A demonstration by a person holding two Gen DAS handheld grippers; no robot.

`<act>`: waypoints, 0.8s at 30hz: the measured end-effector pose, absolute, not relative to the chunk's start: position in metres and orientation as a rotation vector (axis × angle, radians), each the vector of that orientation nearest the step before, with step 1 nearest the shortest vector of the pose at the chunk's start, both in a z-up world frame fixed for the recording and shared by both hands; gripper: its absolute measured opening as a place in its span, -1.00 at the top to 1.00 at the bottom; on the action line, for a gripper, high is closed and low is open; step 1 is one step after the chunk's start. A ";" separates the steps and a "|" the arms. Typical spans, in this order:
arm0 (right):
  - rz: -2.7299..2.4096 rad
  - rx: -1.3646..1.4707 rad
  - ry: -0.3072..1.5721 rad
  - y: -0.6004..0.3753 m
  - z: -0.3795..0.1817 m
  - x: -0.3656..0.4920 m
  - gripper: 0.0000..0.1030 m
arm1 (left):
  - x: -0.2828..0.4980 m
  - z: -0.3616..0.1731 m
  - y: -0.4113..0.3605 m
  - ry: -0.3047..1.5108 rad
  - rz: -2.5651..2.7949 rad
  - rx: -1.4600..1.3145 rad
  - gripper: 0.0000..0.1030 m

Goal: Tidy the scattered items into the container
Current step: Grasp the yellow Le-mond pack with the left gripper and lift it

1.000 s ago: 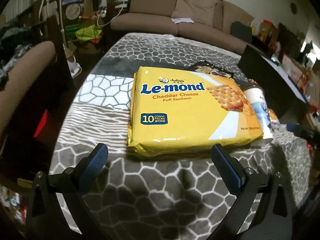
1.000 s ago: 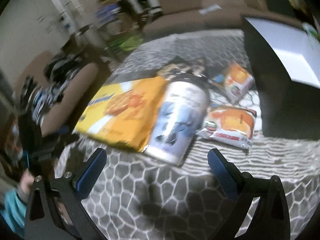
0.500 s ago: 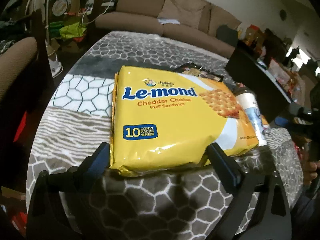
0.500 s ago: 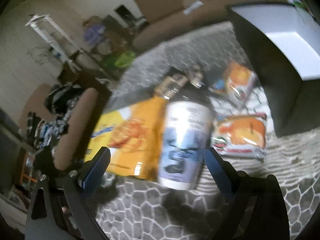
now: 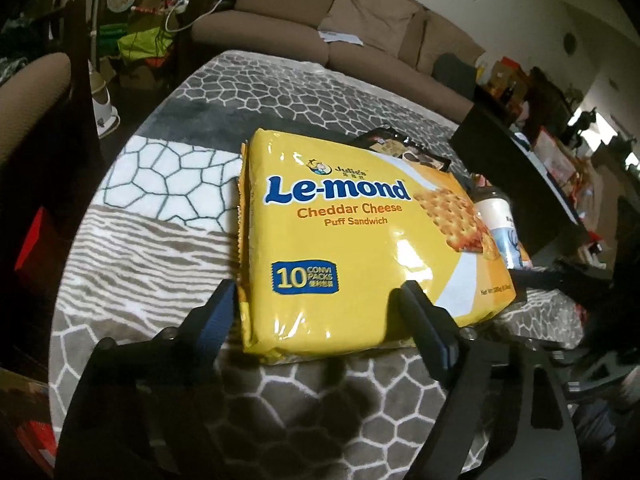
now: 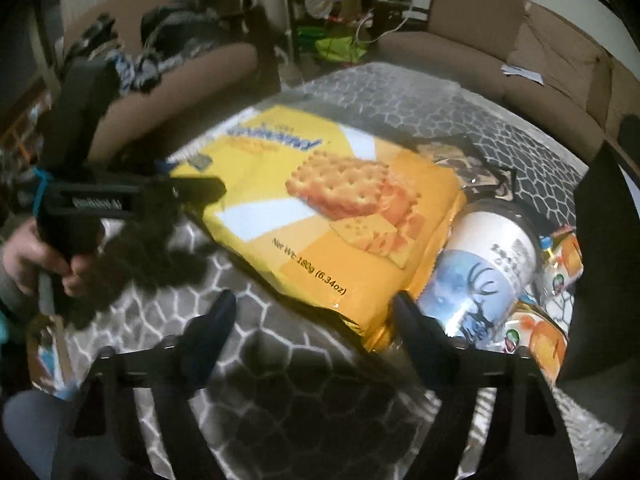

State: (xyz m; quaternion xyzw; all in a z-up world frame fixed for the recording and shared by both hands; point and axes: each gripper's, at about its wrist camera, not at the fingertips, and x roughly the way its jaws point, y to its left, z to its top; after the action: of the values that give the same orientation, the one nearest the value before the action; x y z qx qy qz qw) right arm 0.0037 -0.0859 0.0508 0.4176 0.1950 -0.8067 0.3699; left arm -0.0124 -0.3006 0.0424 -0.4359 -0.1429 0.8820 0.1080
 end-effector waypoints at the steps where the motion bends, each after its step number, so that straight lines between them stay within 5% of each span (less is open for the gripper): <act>1: -2.076 1.058 0.531 -0.087 0.048 0.003 -0.32 | -0.014 0.042 -0.300 -0.429 2.592 -1.282 -0.66; 5: -2.103 1.048 0.531 -0.087 0.048 -0.001 -0.14 | -0.013 0.042 -0.296 -0.431 2.591 -1.269 -0.66; 24: -1.926 1.052 0.475 -0.070 0.057 0.089 0.00 | 0.108 0.062 -0.291 -0.362 2.541 -1.337 -0.66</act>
State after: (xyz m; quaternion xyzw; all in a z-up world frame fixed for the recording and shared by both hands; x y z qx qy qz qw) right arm 0.0893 -0.0696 0.0574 0.4221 0.1906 -0.7730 0.4335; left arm 0.1076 -0.2907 0.0622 -0.4583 -0.1240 0.8714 0.1236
